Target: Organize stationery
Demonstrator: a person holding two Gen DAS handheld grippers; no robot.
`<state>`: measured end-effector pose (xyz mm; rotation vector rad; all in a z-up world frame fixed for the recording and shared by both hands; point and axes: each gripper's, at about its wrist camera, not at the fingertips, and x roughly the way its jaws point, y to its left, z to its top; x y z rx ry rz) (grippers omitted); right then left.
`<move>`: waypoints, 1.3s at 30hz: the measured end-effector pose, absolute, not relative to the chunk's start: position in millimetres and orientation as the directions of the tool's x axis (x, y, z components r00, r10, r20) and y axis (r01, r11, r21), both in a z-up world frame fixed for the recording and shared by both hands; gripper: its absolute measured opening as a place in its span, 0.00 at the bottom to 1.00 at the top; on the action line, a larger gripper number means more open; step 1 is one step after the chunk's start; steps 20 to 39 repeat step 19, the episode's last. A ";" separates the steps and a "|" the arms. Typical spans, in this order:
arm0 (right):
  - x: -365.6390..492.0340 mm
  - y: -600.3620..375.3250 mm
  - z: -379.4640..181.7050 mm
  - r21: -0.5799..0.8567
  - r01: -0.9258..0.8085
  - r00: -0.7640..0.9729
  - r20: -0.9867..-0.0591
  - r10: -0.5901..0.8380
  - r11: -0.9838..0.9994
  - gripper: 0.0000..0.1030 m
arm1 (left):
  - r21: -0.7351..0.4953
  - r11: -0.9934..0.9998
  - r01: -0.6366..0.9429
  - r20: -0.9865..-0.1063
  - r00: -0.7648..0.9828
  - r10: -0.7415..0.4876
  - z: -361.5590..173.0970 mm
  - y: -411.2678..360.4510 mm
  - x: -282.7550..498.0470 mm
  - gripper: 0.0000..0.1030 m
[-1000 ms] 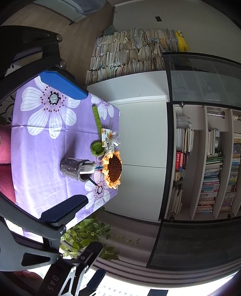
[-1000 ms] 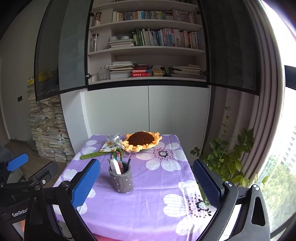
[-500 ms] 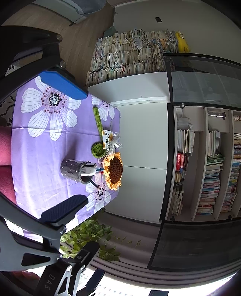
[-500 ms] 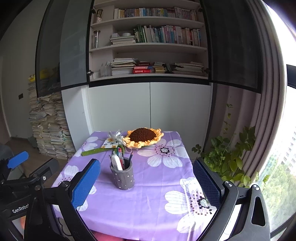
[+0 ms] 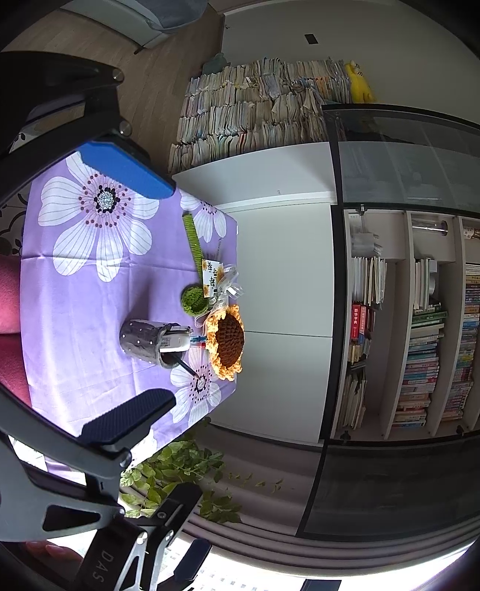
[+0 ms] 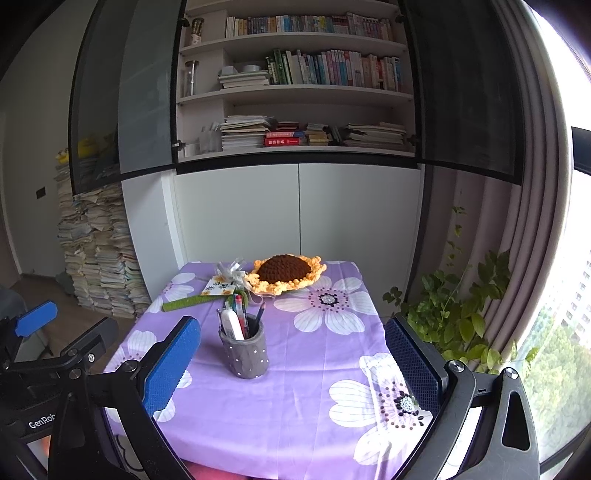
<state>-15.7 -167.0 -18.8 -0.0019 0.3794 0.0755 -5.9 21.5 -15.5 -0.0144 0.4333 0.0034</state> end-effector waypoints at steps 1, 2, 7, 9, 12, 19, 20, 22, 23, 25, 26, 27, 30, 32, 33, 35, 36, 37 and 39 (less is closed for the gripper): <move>-15.7 -167.0 -18.9 0.013 -0.074 0.926 -0.370 0.073 0.997 0.97 | -0.013 1.000 -0.007 -0.421 0.907 0.001 -15.6 21.5 -5.9 0.99; -15.7 -167.0 -18.9 0.013 -0.074 0.926 -0.370 0.073 0.997 0.97 | -0.012 1.000 -0.007 -0.421 0.907 0.002 -15.6 21.4 -6.1 0.99; -15.6 -167.5 -18.8 0.015 -0.075 0.925 -0.372 0.075 0.997 0.97 | -0.002 1.000 -0.006 -0.428 0.904 0.005 -16.6 21.8 -3.8 0.99; -15.1 -166.1 -19.7 0.018 -0.074 0.923 -0.377 0.076 0.997 0.97 | -0.001 1.000 -0.007 -0.426 0.905 0.006 -16.2 22.3 -3.4 0.99; -15.1 -165.6 -20.9 0.016 -0.075 0.924 -0.375 0.075 0.997 0.97 | 0.002 1.000 -0.009 -0.425 0.905 0.009 -16.1 22.7 -1.8 0.99; -14.0 -162.5 -22.7 0.014 -0.081 0.924 -0.373 0.080 0.997 0.97 | 0.013 1.000 -0.016 -0.430 0.902 0.020 -17.0 22.4 1.8 0.99; -14.0 -162.5 -22.7 0.014 -0.081 0.924 -0.373 0.080 0.997 0.97 | 0.013 1.000 -0.016 -0.430 0.902 0.020 -17.0 22.4 1.8 0.99; -14.0 -162.5 -22.7 0.014 -0.081 0.924 -0.373 0.080 0.997 0.97 | 0.013 1.000 -0.016 -0.430 0.902 0.020 -17.0 22.4 1.8 0.99; -14.0 -162.5 -22.7 0.014 -0.081 0.924 -0.373 0.080 0.997 0.97 | 0.013 1.000 -0.016 -0.430 0.902 0.020 -17.0 22.4 1.8 0.99; -14.0 -162.5 -22.7 0.014 -0.081 0.924 -0.373 0.080 0.997 0.97 | 0.013 1.000 -0.016 -0.430 0.902 0.020 -17.0 22.4 1.8 0.99; -14.0 -162.5 -22.7 0.014 -0.081 0.924 -0.373 0.080 0.997 0.97 | 0.013 1.000 -0.016 -0.430 0.902 0.020 -17.0 22.4 1.8 0.99; -14.0 -162.5 -22.7 0.014 -0.081 0.924 -0.373 0.080 0.997 0.97 | 0.013 1.000 -0.016 -0.430 0.902 0.020 -17.0 22.4 1.8 0.99; -14.0 -162.5 -22.7 0.014 -0.081 0.924 -0.373 0.080 0.997 0.97 | 0.013 1.000 -0.016 -0.430 0.902 0.020 -17.0 22.4 1.8 0.99; -14.0 -162.5 -22.7 0.014 -0.081 0.924 -0.373 0.080 0.997 0.97 | 0.013 1.000 -0.016 -0.430 0.902 0.020 -17.0 22.4 1.8 0.99; -14.0 -162.5 -22.7 0.014 -0.081 0.924 -0.373 0.080 0.997 0.97 | 0.013 1.000 -0.016 -0.430 0.902 0.020 -17.0 22.4 1.8 0.99; -14.0 -162.5 -22.7 0.014 -0.081 0.924 -0.373 0.080 0.997 0.97 | 0.013 1.000 -0.016 -0.430 0.902 0.020 -17.0 22.4 1.8 0.99; -14.0 -162.5 -22.7 0.014 -0.081 0.924 -0.373 0.080 0.997 0.97 | 0.013 1.000 -0.016 -0.430 0.902 0.020 -17.0 22.4 1.8 0.99; -14.0 -162.5 -22.7 0.014 -0.081 0.924 -0.373 0.080 0.997 0.97 | 0.013 1.000 -0.016 -0.430 0.902 0.020 -17.0 22.4 1.8 0.99; -14.0 -162.5 -22.7 0.014 -0.081 0.924 -0.373 0.080 0.997 0.97 | 0.013 1.000 -0.016 -0.430 0.902 0.020 -17.0 22.4 1.8 0.99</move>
